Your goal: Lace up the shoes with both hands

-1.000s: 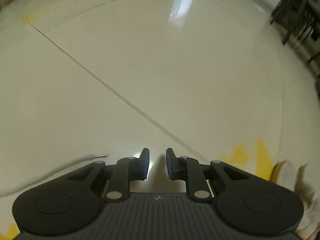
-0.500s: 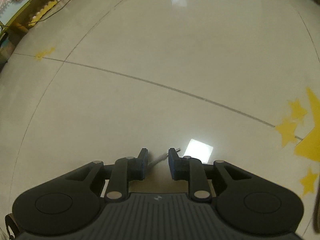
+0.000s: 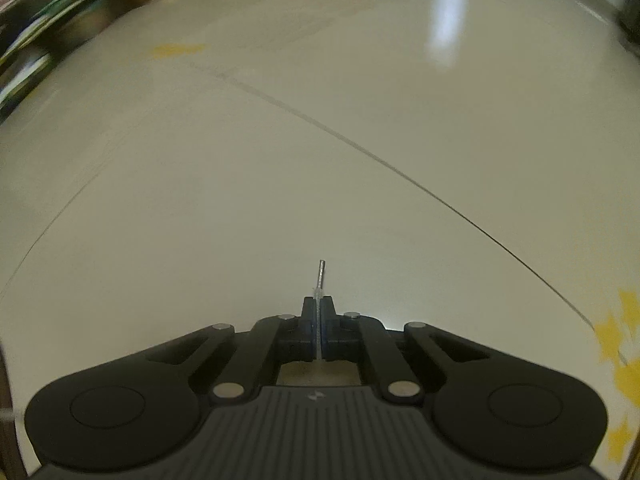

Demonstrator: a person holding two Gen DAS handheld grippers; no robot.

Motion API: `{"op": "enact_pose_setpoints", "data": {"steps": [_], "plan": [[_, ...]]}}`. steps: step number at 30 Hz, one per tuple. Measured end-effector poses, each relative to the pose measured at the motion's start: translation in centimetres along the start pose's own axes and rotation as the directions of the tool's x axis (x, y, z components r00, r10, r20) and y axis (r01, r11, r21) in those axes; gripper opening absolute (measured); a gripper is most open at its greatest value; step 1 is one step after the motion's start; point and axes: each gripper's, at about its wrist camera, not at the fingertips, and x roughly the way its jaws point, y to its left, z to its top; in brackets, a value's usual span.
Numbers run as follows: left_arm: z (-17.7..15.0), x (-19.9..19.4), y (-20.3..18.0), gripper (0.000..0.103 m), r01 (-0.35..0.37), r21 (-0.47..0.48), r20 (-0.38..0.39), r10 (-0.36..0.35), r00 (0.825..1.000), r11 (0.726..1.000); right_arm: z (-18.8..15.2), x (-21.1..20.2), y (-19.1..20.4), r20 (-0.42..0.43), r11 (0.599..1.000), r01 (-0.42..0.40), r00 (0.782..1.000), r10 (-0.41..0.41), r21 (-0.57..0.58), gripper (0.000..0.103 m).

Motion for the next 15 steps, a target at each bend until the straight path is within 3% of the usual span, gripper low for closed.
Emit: {"op": "enact_pose_setpoints", "data": {"steps": [3,7,11,15], "plan": [[0.3,-1.0,-0.9,0.082,0.059,-0.001,0.013,-0.059,0.998,0.998,0.8,-1.1,3.0,0.032,0.990,-0.079,0.996,0.083,-0.115,0.002],[0.7,-2.6,-2.3,0.082,0.164,-0.011,0.030,-0.163,0.986,0.986,0.3,-4.0,9.0,0.050,0.947,-0.178,0.979,0.198,-0.266,0.002],[0.6,-3.5,-4.2,0.082,0.276,-0.012,0.018,-0.276,0.961,0.961,-0.4,-6.3,14.1,0.037,0.875,-0.225,0.963,0.266,-0.429,0.002],[0.4,-3.9,-5.7,0.082,0.379,-0.028,-0.013,-0.380,0.925,0.925,-0.5,-8.7,17.6,0.010,0.791,-0.278,0.941,0.338,-0.545,0.002]]}}
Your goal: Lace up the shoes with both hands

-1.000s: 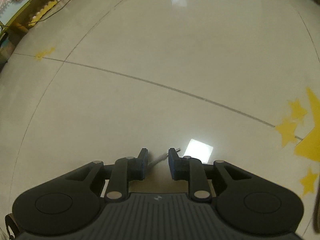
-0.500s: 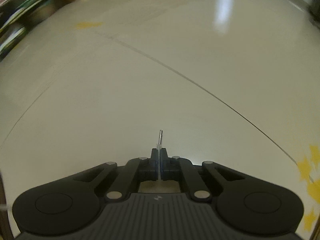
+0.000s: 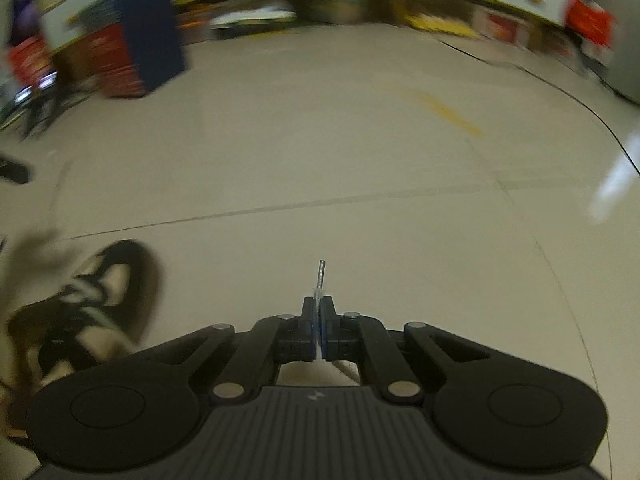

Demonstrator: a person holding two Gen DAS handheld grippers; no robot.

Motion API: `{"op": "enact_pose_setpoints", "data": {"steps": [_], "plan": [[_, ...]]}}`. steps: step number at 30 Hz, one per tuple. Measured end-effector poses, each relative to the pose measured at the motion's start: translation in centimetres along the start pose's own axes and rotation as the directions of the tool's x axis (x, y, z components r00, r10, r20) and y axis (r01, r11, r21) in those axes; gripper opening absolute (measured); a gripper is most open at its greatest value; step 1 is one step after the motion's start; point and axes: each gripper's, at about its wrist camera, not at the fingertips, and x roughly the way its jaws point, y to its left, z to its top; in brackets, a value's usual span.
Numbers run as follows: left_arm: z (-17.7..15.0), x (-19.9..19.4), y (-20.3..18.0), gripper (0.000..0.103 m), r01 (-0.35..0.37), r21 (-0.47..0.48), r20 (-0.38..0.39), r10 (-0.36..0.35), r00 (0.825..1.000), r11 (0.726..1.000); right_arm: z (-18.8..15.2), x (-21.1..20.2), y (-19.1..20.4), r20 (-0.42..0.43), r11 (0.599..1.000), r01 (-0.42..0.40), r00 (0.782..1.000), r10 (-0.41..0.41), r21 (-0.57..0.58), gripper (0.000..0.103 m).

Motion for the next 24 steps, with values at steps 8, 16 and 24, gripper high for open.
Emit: {"op": "enact_pose_setpoints", "data": {"steps": [8,16,24], "plan": [[-0.5,0.9,-1.0,0.069,0.183,-0.080,-0.036,-0.186,0.982,0.980,0.5,-5.8,7.7,0.024,0.974,-0.158,0.986,0.164,-0.161,0.002],[-1.4,2.6,-1.3,0.050,0.339,-0.202,-0.046,-0.354,0.934,0.919,0.4,-8.6,12.8,0.019,0.923,-0.263,0.960,0.280,-0.281,0.002],[-2.6,3.6,-2.5,0.045,0.359,-0.218,-0.069,-0.381,0.922,0.908,0.3,-9.7,15.0,-0.006,0.879,-0.307,0.945,0.328,-0.364,0.002]]}}
